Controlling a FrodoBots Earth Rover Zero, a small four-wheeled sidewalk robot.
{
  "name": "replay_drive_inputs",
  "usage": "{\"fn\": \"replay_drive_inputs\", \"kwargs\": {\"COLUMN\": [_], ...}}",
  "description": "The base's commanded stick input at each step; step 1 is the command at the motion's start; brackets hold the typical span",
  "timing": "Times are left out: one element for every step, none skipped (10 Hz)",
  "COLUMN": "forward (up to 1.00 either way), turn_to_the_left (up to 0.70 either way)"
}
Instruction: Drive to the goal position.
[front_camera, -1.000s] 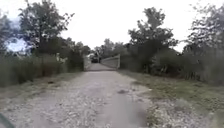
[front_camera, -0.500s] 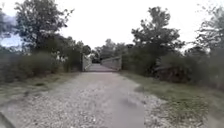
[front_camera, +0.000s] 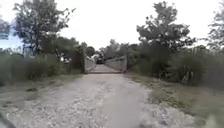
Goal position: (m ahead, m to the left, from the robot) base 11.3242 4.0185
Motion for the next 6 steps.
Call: {"fn": "replay_drive_inputs", "kwargs": {"forward": [1.0,1.0,1.0,1.0,1.0,1.0], "turn_to_the_left": [0.0,0.0,0.0,0.0,0.0,0.0]}}
